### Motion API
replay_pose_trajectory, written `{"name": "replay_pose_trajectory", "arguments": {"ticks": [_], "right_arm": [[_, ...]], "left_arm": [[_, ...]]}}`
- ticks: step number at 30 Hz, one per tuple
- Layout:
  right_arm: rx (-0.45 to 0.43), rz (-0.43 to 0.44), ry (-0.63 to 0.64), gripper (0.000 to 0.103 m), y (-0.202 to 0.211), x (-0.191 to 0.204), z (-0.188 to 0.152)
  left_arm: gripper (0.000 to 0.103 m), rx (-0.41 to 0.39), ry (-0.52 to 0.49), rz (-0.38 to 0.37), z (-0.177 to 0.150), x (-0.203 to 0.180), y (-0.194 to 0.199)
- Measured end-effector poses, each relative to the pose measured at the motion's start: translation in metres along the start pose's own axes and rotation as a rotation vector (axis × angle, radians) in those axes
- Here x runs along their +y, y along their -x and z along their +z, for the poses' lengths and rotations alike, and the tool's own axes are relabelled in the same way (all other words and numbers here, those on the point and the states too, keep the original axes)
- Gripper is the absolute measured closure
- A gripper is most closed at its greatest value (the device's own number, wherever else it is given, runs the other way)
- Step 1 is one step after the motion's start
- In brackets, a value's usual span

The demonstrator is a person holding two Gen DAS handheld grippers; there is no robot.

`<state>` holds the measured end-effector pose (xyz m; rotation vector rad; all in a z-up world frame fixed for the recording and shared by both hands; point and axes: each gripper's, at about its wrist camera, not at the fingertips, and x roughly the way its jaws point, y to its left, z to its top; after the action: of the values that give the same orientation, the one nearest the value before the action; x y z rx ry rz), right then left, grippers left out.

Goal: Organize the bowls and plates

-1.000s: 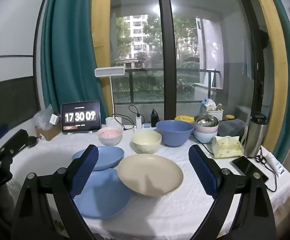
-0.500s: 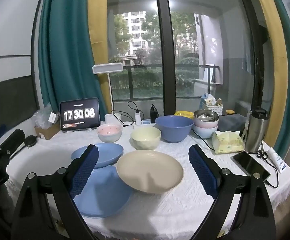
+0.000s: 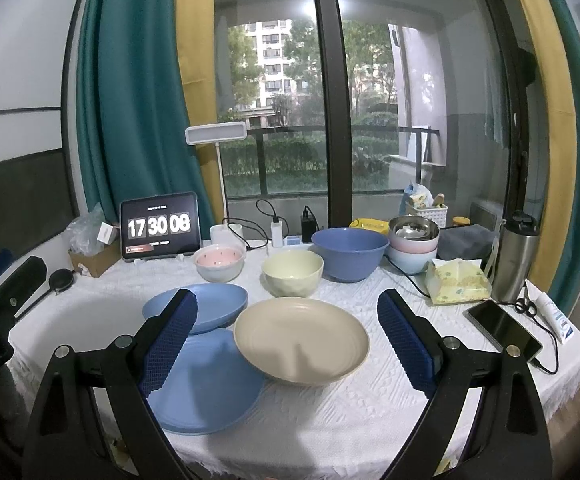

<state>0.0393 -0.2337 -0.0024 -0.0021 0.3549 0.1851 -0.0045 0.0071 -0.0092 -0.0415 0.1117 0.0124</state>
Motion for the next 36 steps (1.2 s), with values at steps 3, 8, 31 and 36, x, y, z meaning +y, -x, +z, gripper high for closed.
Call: {"name": "replay_pose_trajectory", "arguments": {"ticks": [3,8,31,36], "right_arm": [[0.0,-0.001,0.0,0.009,-0.0002,0.0006,0.0002],[0.004,-0.002,-0.003,0.009,-0.0006,-0.0009,-0.0035],[0.011,-0.003,-0.004,0.009,-0.0026,-0.0007,-0.006],[0.013,-0.005,-0.005,0.009,-0.003,-0.0006,-0.0062]], "left_arm": [[0.001,0.0,0.0,-0.001,-0.0001,0.0003,0.0],[0.001,0.002,0.0,-0.002,0.0005,0.001,-0.0003],[0.001,0.004,0.003,-0.003,-0.0009,0.0004,0.0005],[0.001,0.005,0.003,-0.002,-0.0004,0.0002,0.0003]]}}
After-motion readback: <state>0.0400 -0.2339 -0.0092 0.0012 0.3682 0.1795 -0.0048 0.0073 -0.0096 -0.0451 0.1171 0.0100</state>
